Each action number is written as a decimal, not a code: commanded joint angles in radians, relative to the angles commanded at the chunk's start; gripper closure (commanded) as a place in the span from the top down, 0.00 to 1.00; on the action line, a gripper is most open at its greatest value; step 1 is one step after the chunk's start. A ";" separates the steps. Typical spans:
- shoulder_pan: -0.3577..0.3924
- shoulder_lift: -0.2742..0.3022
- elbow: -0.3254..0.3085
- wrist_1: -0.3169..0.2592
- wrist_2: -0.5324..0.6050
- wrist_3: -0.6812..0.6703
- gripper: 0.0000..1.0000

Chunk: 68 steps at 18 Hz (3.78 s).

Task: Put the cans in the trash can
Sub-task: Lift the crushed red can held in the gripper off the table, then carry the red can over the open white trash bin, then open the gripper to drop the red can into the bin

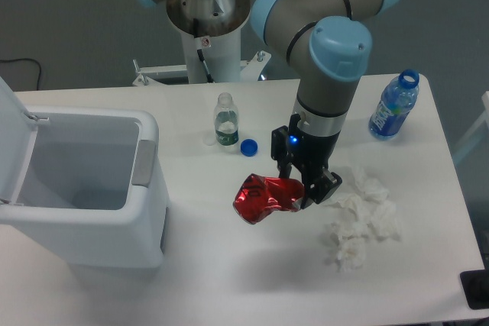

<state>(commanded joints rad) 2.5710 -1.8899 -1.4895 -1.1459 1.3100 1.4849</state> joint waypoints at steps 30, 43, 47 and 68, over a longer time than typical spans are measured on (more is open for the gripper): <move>-0.090 0.199 0.000 0.015 -0.218 -0.548 0.53; -0.261 0.279 -0.063 0.017 -0.219 -0.611 0.57; -0.301 0.270 -0.075 0.018 -0.218 -0.623 0.57; -0.315 0.258 -0.080 0.038 -0.204 -0.581 1.00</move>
<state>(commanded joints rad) 2.2564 -1.6322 -1.5693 -1.1075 1.1060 0.9035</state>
